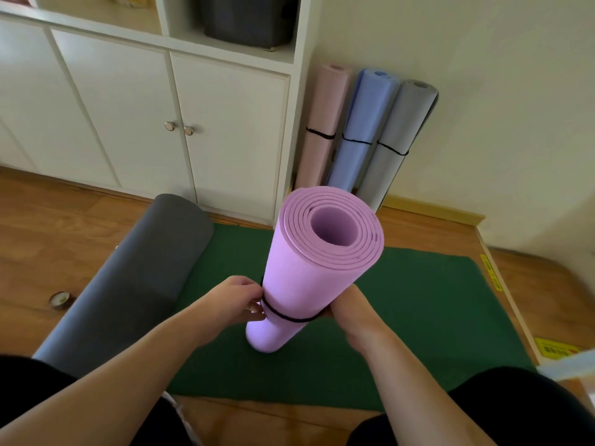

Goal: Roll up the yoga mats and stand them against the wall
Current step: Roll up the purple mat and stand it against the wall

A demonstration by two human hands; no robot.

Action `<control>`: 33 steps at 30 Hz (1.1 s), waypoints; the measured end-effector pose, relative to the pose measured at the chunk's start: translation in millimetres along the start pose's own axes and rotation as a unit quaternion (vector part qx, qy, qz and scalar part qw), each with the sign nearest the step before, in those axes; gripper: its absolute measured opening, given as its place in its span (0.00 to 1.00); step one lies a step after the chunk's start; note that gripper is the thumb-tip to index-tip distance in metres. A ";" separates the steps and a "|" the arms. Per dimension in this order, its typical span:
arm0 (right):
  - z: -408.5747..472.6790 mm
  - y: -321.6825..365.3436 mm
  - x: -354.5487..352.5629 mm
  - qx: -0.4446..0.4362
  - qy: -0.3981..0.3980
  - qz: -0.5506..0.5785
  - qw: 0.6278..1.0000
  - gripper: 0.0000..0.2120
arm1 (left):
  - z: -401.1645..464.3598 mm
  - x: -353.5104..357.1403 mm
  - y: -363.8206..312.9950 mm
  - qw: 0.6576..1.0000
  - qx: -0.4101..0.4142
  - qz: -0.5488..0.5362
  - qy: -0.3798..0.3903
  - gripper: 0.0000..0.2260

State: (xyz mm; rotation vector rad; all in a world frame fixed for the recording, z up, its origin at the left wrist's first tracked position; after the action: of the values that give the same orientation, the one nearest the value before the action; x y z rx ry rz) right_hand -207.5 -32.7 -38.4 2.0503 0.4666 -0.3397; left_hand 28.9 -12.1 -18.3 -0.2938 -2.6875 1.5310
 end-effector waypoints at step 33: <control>-15.2 -9.2 -12.0 0.066 -0.072 -0.011 0.995 0.04 | 16.4 18.1 0.8 0.943 0.062 0.312 -0.094 0.07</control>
State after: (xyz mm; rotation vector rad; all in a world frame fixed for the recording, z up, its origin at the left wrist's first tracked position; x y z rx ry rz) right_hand -221.6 -17.6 -32.8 2.1312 0.3861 -0.5405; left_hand 9.3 -22.4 -28.6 -1.1382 -2.7672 1.9479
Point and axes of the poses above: each hand's wrist, its own z-axis towards the middle knuckle, its own x-axis out of the palm, y = z × x, the point moved 5 cm from there along z, towards the middle knuckle, and after that the axes turned 3 degrees about x, right-handed, at the moved point
